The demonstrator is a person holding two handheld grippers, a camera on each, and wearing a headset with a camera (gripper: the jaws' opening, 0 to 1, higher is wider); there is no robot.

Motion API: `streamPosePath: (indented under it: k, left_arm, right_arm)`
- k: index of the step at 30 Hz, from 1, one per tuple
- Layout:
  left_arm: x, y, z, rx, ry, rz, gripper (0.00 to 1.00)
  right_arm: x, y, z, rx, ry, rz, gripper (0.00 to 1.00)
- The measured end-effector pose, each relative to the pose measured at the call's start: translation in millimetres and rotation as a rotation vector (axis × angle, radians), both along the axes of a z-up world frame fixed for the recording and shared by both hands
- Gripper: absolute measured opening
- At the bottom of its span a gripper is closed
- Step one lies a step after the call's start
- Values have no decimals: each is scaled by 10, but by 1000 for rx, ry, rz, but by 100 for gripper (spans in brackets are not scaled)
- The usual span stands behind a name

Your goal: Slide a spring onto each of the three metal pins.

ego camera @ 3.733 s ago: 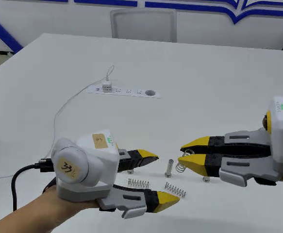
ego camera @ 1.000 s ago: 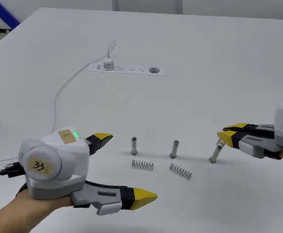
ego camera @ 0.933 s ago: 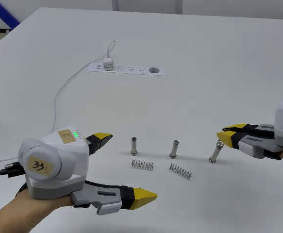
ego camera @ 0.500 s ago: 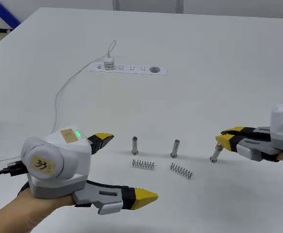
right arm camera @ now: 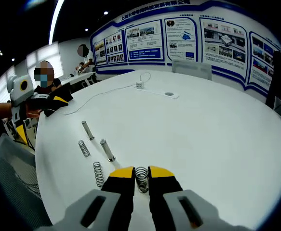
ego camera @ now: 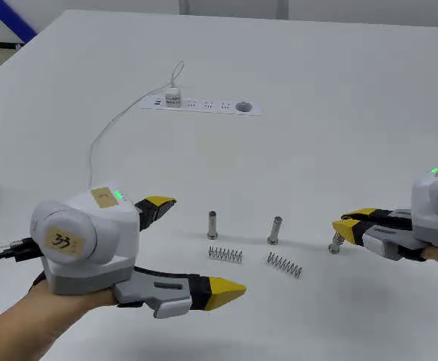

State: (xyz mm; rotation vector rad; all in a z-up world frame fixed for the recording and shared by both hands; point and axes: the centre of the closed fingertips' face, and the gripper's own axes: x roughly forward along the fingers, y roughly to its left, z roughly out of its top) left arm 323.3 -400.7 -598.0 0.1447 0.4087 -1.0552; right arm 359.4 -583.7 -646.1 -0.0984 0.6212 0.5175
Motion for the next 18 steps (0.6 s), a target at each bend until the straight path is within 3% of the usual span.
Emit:
streamPosePath:
  k: [18]
  left_arm:
    - [-3, 17, -23, 20, 1, -1, 99]
  right_arm:
    - [-20, 27, -107, -19, 10, 5, 12]
